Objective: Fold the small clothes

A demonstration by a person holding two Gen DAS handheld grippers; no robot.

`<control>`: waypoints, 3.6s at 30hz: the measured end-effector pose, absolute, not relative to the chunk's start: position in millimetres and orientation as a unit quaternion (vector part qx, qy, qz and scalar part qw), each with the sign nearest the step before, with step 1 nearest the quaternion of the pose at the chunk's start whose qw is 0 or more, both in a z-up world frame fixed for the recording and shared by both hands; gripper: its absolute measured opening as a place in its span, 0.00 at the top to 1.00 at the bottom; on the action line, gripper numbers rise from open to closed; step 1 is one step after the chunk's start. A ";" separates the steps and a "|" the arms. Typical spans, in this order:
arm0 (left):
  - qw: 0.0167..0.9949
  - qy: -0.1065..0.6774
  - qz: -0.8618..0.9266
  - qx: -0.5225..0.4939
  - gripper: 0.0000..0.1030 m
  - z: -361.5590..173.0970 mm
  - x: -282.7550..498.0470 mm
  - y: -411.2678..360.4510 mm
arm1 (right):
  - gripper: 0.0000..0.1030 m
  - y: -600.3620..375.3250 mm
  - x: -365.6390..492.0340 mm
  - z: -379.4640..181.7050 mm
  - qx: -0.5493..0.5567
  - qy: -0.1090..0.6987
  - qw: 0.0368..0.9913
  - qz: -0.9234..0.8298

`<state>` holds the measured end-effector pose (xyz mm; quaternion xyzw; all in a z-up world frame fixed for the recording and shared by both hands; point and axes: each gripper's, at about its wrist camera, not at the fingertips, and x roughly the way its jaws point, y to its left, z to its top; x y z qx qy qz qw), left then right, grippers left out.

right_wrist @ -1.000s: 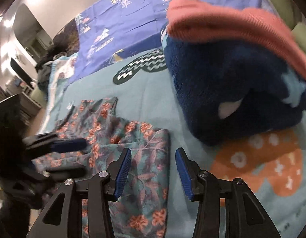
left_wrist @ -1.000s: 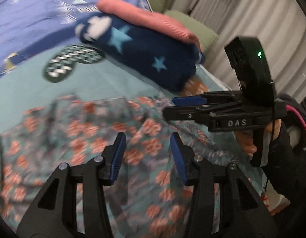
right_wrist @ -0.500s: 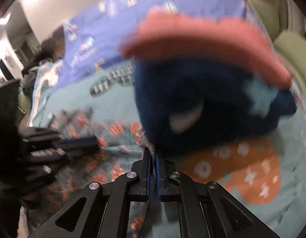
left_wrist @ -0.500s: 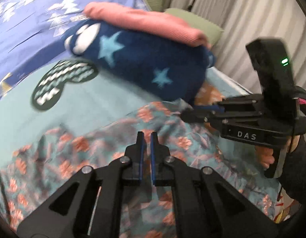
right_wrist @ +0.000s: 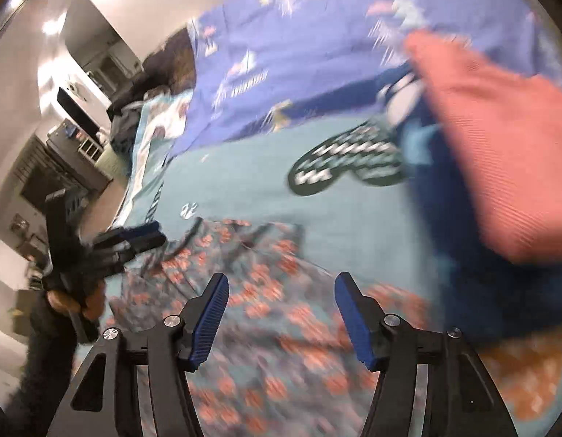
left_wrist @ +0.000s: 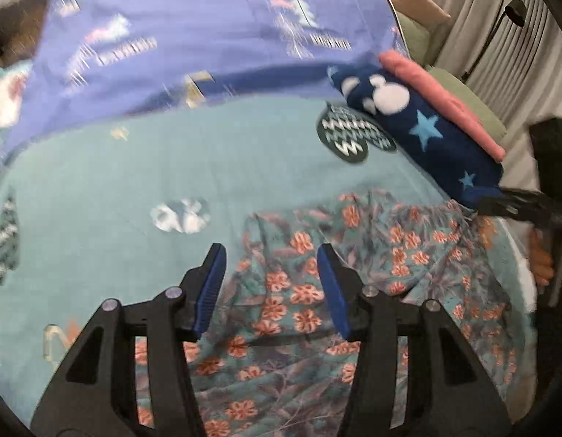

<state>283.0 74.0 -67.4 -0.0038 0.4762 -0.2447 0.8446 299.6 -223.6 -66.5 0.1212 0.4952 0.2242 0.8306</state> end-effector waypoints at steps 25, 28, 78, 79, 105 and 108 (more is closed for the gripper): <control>0.871 0.433 -0.226 0.060 0.93 -79.2 321.2 54.8 | 0.89 -178.1 370.4 -102.3 0.085 0.523 0.831 0.168; 0.866 0.454 -0.200 0.060 0.88 -90.0 322.1 64.3 | 0.82 -192.2 364.5 -115.6 0.102 0.537 0.822 0.162; 0.898 0.386 -0.137 -0.161 0.55 -70.1 138.7 238.5 | 0.75 -323.2 129.3 -81.6 0.120 0.439 0.882 0.119; 0.897 0.385 -0.148 -0.159 0.52 -67.4 132.1 235.0 | 0.74 -311.4 119.5 -80.5 0.102 0.439 0.883 0.131; 0.884 0.417 -0.154 -0.141 0.38 -66.4 120.3 180.8 | 0.62 -306.2 65.7 -72.2 0.125 0.412 0.901 0.058; 0.867 0.459 -0.146 -0.124 0.44 -87.1 157.8 163.7 | 0.61 -290.9 75.4 -73.4 0.118 0.414 0.900 0.073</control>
